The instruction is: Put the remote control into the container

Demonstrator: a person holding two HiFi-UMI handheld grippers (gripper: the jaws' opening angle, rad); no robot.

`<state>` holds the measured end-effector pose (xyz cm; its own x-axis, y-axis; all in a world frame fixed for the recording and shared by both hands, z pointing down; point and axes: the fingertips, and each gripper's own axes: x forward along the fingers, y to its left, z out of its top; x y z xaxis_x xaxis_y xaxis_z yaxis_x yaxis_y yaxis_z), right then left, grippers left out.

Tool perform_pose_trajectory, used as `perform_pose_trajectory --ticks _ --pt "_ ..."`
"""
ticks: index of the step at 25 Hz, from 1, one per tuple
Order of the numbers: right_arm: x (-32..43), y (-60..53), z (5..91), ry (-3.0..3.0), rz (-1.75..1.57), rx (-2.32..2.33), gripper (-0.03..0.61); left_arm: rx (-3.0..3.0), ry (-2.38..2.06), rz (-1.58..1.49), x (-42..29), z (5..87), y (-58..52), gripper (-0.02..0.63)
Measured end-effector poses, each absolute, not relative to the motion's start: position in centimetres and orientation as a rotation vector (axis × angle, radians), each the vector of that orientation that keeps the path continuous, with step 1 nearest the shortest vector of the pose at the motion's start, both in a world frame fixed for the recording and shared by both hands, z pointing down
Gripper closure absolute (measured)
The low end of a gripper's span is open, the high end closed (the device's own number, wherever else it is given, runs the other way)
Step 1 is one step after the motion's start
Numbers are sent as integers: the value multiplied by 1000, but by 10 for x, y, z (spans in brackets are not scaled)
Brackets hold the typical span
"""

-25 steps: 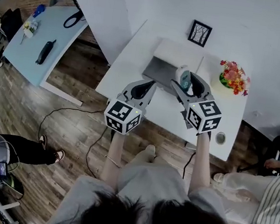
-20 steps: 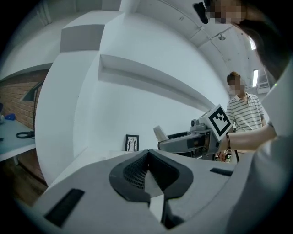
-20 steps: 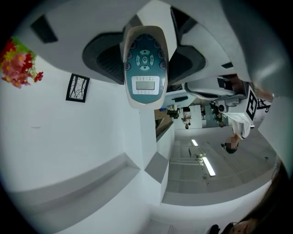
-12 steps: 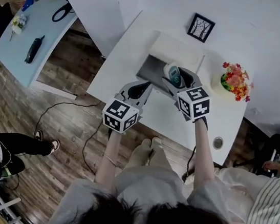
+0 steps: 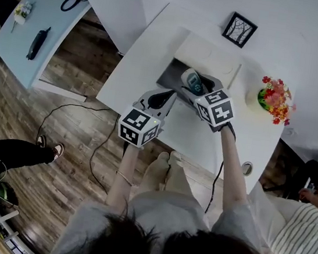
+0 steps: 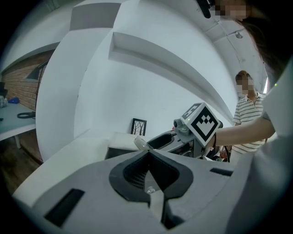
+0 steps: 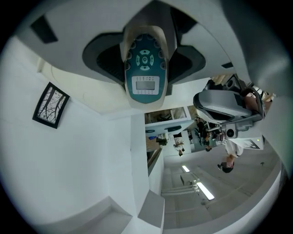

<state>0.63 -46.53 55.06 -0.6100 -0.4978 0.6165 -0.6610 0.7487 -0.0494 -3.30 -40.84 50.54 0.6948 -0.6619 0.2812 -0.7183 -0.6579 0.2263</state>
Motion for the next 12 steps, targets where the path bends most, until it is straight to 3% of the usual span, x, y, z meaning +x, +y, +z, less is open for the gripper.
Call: perform_pose_trajectory --ticks 12 --pt "1 -476 597 -2174 370 731 293 2535 -1111 264 -38 522 -413 611"
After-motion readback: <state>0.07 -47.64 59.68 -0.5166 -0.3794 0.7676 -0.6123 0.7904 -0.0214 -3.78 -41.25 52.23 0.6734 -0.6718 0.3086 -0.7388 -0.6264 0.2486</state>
